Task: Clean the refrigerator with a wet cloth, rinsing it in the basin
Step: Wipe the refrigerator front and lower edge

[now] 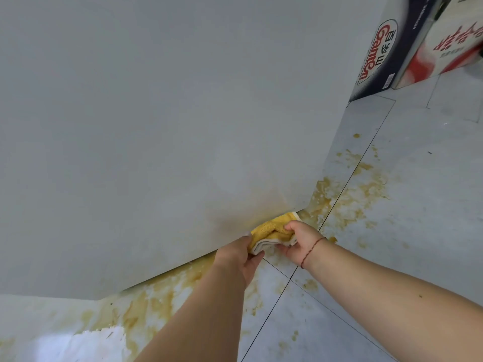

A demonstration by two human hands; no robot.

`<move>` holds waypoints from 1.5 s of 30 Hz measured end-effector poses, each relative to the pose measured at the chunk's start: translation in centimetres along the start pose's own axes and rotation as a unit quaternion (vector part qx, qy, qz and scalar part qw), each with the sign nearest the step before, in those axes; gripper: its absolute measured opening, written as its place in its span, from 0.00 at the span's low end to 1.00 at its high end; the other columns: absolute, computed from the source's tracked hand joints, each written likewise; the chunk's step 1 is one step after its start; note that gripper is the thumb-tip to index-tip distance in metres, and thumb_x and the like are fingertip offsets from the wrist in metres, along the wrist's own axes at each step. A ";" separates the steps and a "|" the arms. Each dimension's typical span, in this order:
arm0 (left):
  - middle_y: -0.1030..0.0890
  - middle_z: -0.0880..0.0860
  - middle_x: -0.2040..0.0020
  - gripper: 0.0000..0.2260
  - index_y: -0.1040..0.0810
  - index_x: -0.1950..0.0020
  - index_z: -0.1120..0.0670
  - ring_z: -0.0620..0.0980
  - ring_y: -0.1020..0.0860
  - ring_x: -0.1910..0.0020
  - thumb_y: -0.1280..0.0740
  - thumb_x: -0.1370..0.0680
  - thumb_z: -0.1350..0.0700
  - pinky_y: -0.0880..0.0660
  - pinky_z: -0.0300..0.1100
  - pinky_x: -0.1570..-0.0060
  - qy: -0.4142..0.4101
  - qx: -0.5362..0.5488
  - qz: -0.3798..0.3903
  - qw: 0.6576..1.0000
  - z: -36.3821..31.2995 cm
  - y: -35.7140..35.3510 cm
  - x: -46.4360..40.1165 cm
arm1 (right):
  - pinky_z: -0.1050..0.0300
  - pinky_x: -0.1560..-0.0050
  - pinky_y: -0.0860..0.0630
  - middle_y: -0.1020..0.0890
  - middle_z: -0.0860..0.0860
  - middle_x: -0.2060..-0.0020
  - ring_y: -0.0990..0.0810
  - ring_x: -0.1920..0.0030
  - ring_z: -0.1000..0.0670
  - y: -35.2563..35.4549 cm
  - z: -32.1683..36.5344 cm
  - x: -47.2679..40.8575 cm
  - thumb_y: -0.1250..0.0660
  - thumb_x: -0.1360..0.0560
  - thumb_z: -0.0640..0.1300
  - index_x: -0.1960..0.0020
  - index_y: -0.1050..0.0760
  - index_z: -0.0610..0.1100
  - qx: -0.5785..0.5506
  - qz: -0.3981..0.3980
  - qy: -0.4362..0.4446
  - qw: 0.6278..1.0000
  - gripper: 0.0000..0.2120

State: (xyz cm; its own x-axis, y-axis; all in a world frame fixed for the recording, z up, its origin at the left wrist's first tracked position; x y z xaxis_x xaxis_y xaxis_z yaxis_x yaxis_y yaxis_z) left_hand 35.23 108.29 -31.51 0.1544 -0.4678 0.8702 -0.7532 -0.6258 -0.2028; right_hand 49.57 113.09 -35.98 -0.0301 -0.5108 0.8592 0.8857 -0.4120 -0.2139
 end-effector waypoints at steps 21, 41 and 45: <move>0.23 0.62 0.46 0.18 0.31 0.32 0.68 0.59 0.23 0.45 0.47 0.21 0.73 0.26 0.50 0.39 -0.009 0.235 0.089 0.968 -2.1 -3.7 4.4 | 0.44 0.57 0.22 0.30 0.36 0.37 0.25 0.42 0.36 -2.3 5.5 3.9 0.41 0.24 0.26 0.45 0.30 0.33 -0.117 0.015 0.051 0.992 0.09; 0.21 0.60 0.41 0.23 0.33 0.28 0.62 0.53 0.21 0.47 0.43 0.23 0.73 0.25 0.49 0.42 0.023 0.105 0.135 0.985 2.5 -5.6 4.6 | 0.34 0.46 0.27 0.25 0.34 0.57 0.23 0.53 0.34 2.7 4.3 3.2 0.52 0.20 0.31 0.52 0.31 0.29 -0.061 -0.008 0.001 0.998 0.11; 0.26 0.61 0.34 0.25 0.36 0.26 0.62 0.56 0.26 0.34 0.42 0.23 0.74 0.29 0.51 0.35 0.019 0.063 0.105 0.992 2.5 -5.3 3.7 | 0.34 0.38 0.31 0.30 0.34 0.40 0.28 0.37 0.33 2.3 4.9 0.5 0.50 0.20 0.30 0.33 0.38 0.30 -0.076 -0.040 -0.010 0.996 0.16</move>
State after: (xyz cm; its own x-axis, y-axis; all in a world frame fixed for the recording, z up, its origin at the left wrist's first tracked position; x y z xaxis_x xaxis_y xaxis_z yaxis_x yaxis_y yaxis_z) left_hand 41.34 108.32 -28.32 -0.0234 -0.5744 0.8182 -0.6800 -0.5908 -0.4342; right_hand 53.89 115.55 -33.82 -0.0860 -0.4571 0.8852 0.8004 -0.5608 -0.2118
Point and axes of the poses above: each hand's wrist, its own x-axis away from the middle knuckle, its own y-axis out of the back of the hand, z = x × y, the point moved 8 cm from there along -x, towards the middle knuckle
